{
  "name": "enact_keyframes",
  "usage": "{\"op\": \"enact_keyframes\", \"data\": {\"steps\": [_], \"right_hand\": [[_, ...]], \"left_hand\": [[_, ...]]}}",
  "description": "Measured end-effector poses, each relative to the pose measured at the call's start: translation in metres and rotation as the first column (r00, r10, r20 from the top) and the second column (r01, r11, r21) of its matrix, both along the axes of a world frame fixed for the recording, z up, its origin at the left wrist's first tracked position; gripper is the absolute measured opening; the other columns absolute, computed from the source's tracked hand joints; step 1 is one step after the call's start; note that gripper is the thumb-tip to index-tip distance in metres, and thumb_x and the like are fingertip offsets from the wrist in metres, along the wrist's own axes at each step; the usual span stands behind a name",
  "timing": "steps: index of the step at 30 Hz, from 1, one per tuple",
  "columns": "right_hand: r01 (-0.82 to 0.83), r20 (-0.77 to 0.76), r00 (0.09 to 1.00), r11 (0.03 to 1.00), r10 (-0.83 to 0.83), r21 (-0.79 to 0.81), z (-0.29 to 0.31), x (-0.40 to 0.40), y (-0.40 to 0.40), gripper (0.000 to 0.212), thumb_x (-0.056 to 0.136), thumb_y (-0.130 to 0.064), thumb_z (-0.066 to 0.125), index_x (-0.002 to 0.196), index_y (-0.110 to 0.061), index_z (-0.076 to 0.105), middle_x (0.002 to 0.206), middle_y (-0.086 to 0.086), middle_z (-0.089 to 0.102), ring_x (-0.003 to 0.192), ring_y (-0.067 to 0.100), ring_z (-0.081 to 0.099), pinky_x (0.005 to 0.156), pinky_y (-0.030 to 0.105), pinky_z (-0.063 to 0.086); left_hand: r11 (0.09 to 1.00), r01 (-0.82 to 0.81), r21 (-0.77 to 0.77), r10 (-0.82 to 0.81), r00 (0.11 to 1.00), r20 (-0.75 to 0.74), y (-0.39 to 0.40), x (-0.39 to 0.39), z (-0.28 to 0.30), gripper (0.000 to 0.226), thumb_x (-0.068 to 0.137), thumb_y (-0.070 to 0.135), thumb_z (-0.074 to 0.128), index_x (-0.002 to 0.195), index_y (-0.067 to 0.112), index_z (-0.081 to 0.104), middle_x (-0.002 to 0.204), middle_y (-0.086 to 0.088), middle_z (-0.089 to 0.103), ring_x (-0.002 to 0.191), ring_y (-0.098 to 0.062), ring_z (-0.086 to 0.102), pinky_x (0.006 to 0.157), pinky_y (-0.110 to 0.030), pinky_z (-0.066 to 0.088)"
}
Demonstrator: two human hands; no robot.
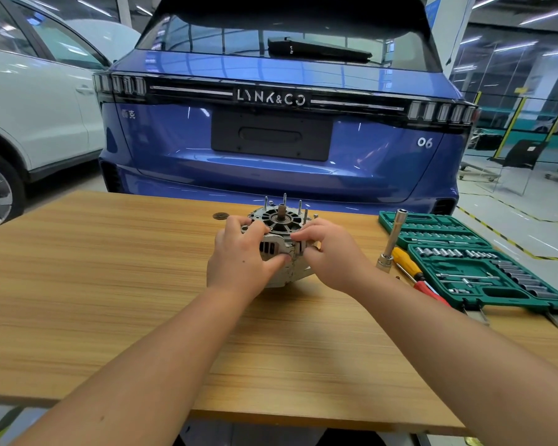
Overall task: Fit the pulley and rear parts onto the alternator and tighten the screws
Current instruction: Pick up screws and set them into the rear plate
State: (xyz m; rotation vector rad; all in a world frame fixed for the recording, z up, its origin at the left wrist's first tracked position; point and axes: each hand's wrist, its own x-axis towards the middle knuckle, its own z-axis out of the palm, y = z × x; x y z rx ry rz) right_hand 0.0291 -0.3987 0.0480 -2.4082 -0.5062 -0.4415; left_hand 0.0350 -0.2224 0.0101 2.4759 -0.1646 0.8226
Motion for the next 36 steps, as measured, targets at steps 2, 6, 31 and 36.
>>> {"op": "enact_keyframes", "data": {"steps": [2,6,31,36], "right_hand": [[-0.010,-0.018,1.000,1.000,0.010,0.006,0.000,-0.002,0.001,0.038,0.094,-0.002,0.054,0.123,-0.020,0.070,0.105,-0.019,0.052,0.106,0.006,0.051,0.090,0.024,0.050],[-0.004,-0.036,0.999,1.000,0.005,0.017,0.001,-0.003,0.002,0.038,0.094,-0.004,0.054,0.124,-0.022,0.069,0.101,-0.023,0.050,0.098,0.003,0.051,0.078,0.013,0.044],[0.456,-0.254,0.806,0.835,-0.534,-0.309,-0.002,0.015,-0.138,0.017,0.095,-0.025,0.057,0.094,-0.018,0.073,0.085,-0.001,0.071,0.077,0.016,0.067,0.068,0.036,0.059],[0.452,-0.284,0.715,0.732,-0.639,-0.510,-0.019,0.006,-0.161,0.020,0.090,-0.033,0.065,0.092,-0.014,0.070,0.083,0.004,0.069,0.075,0.019,0.066,0.067,0.035,0.060]], "left_hand": [[1.000,0.001,-0.001,-0.001,1.000,-0.002,0.001,0.001,-0.001,0.054,0.075,0.061,0.077,0.115,0.030,0.058,0.129,0.002,0.042,0.115,-0.022,0.044,0.063,-0.031,0.039],[1.000,0.005,0.011,-0.005,1.000,-0.007,0.003,0.002,0.000,0.055,0.075,0.062,0.076,0.116,0.032,0.057,0.129,0.003,0.041,0.115,-0.022,0.044,0.063,-0.031,0.040],[0.992,0.077,0.096,-0.108,0.917,0.383,-0.030,-0.026,0.000,0.052,0.076,0.058,0.071,0.110,0.020,0.060,0.134,-0.007,0.048,0.127,-0.027,0.040,0.099,-0.042,0.022],[0.875,0.406,0.265,-0.469,0.847,0.250,-0.112,-0.049,-0.021,0.024,0.083,0.045,0.067,0.101,0.030,0.062,0.106,0.010,0.063,0.102,-0.014,0.055,0.082,-0.036,0.034]]}}
